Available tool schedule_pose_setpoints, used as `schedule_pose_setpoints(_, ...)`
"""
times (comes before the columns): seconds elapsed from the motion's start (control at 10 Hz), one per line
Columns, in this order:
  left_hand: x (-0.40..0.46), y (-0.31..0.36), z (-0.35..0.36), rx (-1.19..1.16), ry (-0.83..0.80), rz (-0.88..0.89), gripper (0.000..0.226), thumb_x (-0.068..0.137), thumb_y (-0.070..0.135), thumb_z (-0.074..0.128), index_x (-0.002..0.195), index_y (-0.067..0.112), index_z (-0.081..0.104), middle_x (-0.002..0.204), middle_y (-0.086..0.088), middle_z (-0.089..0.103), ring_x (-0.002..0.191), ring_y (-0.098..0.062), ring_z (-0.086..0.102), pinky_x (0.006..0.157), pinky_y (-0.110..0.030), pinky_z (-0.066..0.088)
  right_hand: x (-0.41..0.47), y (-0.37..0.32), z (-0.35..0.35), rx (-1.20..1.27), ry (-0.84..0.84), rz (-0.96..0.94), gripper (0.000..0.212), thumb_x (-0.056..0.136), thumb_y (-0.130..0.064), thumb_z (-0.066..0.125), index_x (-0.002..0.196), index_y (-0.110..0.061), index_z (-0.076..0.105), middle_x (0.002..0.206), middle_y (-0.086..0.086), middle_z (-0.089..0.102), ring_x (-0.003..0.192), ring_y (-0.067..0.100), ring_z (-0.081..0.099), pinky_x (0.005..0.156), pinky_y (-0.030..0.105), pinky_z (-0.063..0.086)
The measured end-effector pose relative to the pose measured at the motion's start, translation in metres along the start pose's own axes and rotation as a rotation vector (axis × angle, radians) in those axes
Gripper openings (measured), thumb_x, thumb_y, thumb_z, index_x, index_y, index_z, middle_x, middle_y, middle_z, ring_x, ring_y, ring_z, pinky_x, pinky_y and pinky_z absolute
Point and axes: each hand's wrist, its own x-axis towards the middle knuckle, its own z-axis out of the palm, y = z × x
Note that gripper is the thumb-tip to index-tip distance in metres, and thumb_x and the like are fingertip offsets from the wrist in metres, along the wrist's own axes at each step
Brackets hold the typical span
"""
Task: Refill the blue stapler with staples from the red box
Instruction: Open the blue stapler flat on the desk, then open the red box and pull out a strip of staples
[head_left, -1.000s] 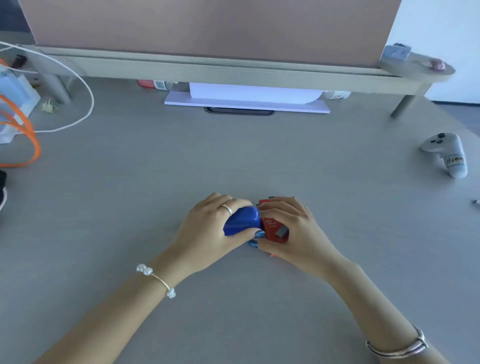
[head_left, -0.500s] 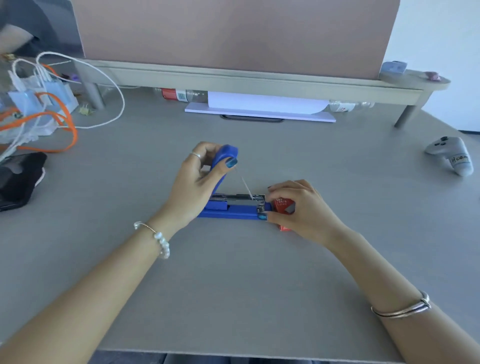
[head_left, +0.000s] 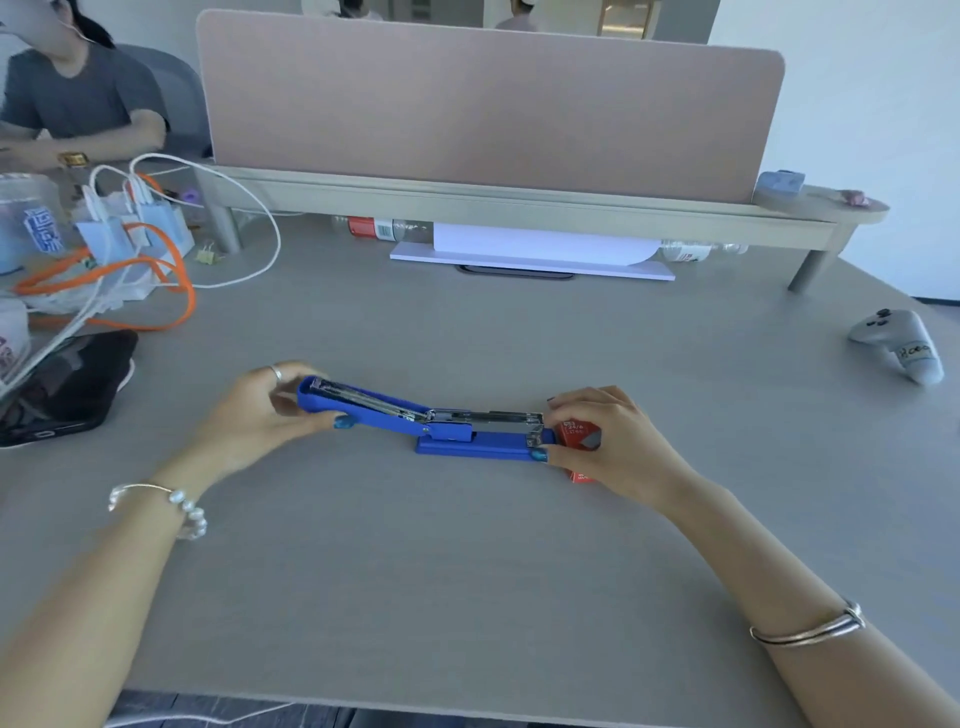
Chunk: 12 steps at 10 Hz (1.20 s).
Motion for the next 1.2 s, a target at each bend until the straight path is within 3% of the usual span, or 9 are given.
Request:
schedule_pose_setpoints(0.1, 0.011, -0.018, 0.0, 0.208, -0.006, -0.062, 0.045, 0.057, 0.036, 0.083, 0.092, 0.013, 0.066, 0.093, -0.014, 0.068, 0.087, -0.031, 0.062, 0.08, -0.034, 0.048, -0.001, 0.002, 0.0, 0.014, 0.013, -0.023, 0.025, 0.074, -0.032, 0.073, 0.098, -0.028, 0.066, 0.115, -0.01, 0.059, 0.108, 0.013, 0.042, 0.095, 0.037, 0.044)
schedule_pose_setpoints(0.2, 0.011, -0.017, 0.003, 0.277, -0.045, -0.02, 0.04, 0.063, 0.026, 0.084, 0.095, 0.009, 0.066, 0.099, -0.017, 0.066, 0.096, -0.034, 0.059, 0.082, -0.032, 0.045, -0.003, 0.004, -0.005, 0.0, 0.056, -0.05, 0.033, 0.07, -0.036, 0.075, 0.099, -0.028, 0.064, 0.111, -0.01, 0.062, 0.103, 0.013, 0.046, 0.094, 0.035, 0.044)
schedule_pose_setpoints(0.4, 0.004, 0.012, 0.009, 0.243, -0.047, 0.107, 0.045, 0.051, 0.063, 0.066, 0.092, 0.047, 0.06, 0.1, 0.01, 0.059, 0.1, -0.008, 0.047, 0.082, -0.014, 0.034, -0.013, 0.011, -0.025, -0.061, -0.098, 0.012, 0.067, 0.05, -0.055, 0.08, 0.109, -0.039, 0.054, 0.102, -0.025, 0.051, 0.11, 0.007, 0.034, 0.092, 0.021, 0.029)
schedule_pose_setpoints(0.6, 0.018, 0.057, 0.037, 0.267, -0.105, 0.292, 0.056, 0.054, 0.075, 0.056, 0.1, 0.043, 0.06, 0.102, 0.01, 0.059, 0.103, -0.009, 0.045, 0.088, -0.023, 0.035, -0.016, 0.017, -0.028, 0.003, -0.126, 0.016, 0.066, 0.055, -0.046, 0.082, 0.114, -0.044, 0.052, 0.101, -0.025, 0.055, 0.113, 0.004, 0.038, 0.087, 0.017, 0.034)
schedule_pose_setpoints(0.7, 0.024, 0.085, 0.059, 0.253, -0.139, 0.362, 0.052, 0.064, 0.064, 0.062, 0.106, 0.033, 0.062, 0.104, 0.01, 0.059, 0.102, -0.008, 0.044, 0.09, -0.025, 0.036, -0.016, 0.014, -0.029, -0.018, -0.018, 0.005, 0.046, 0.062, -0.026, 0.076, 0.105, -0.037, 0.06, 0.102, -0.017, 0.062, 0.102, 0.01, 0.052, 0.085, 0.025, 0.044)
schedule_pose_setpoints(0.8, 0.028, 0.11, 0.085, 0.238, -0.184, 0.441, 0.043, 0.073, 0.046, 0.069, 0.112, 0.03, 0.061, 0.108, 0.005, 0.059, 0.104, -0.009, 0.044, 0.092, -0.021, 0.035, -0.016, 0.009, -0.034, 0.169, 0.15, 0.003, 0.032, 0.064, -0.015, 0.071, 0.092, -0.028, 0.065, 0.098, -0.012, 0.069, 0.09, 0.009, 0.062, 0.077, 0.016, 0.047)
schedule_pose_setpoints(0.9, 0.027, 0.127, 0.107, 0.179, -0.218, 0.542, 0.04, 0.076, 0.039, 0.07, 0.113, 0.031, 0.06, 0.107, 0.009, 0.058, 0.102, -0.007, 0.045, 0.089, -0.016, 0.034, -0.017, 0.0, -0.037, 0.477, 0.184, 0.007, 0.021, 0.065, -0.024, 0.062, 0.086, -0.023, 0.062, 0.095, -0.01, 0.071, 0.082, 0.006, 0.067, 0.069, 0.013, 0.049)
schedule_pose_setpoints(1.1, 0.019, 0.125, 0.12, -0.103, -0.083, 0.503, 0.015, 0.077, 0.02, 0.072, 0.091, 0.023, 0.07, 0.082, 0.003, 0.066, 0.078, -0.012, 0.058, 0.076, -0.028, 0.049, -0.018, -0.003, -0.032, 0.441, 0.045, -0.059, 0.041, 0.064, -0.021, 0.08, 0.098, -0.025, 0.055, 0.094, -0.008, 0.066, 0.081, 0.01, 0.066, 0.071, 0.02, 0.051)
schedule_pose_setpoints(1.2, 0.015, 0.124, 0.115, -0.206, -0.183, 0.431, 0.015, 0.076, 0.016, 0.073, 0.089, 0.023, 0.072, 0.082, 0.001, 0.067, 0.076, -0.009, 0.06, 0.074, -0.015, 0.045, -0.016, -0.003, -0.028, 0.358, 0.071, -0.081, 0.037, 0.071, -0.007, 0.074, 0.093, -0.031, 0.057, 0.094, -0.013, 0.065, 0.078, 0.006, 0.064, 0.067, 0.012, 0.048)
